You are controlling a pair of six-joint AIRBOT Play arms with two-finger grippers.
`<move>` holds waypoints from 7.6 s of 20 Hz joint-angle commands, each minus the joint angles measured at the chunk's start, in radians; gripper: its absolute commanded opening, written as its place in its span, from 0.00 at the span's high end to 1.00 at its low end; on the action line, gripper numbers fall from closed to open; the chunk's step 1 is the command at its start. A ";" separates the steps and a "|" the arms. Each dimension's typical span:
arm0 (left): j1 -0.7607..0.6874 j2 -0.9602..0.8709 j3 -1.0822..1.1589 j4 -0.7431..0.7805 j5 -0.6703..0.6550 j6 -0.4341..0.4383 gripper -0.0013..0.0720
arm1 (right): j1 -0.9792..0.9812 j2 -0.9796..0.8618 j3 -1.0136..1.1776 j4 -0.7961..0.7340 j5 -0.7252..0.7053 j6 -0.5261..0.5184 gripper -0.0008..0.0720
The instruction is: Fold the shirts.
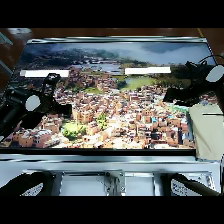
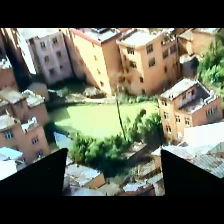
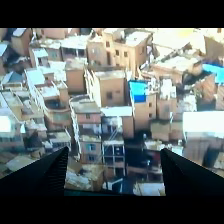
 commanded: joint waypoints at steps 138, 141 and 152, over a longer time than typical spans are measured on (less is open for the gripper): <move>-0.004 0.449 0.270 -0.751 0.672 0.633 0.93 | 0.283 0.478 0.339 0.243 -0.195 -0.111 0.91; -0.004 0.472 0.269 -0.584 0.603 0.527 0.93 | 0.283 0.469 0.339 0.206 -0.014 -0.065 0.91; -0.004 0.267 0.180 -0.215 0.290 0.337 0.93 | 0.283 0.257 0.304 0.060 0.306 0.094 0.91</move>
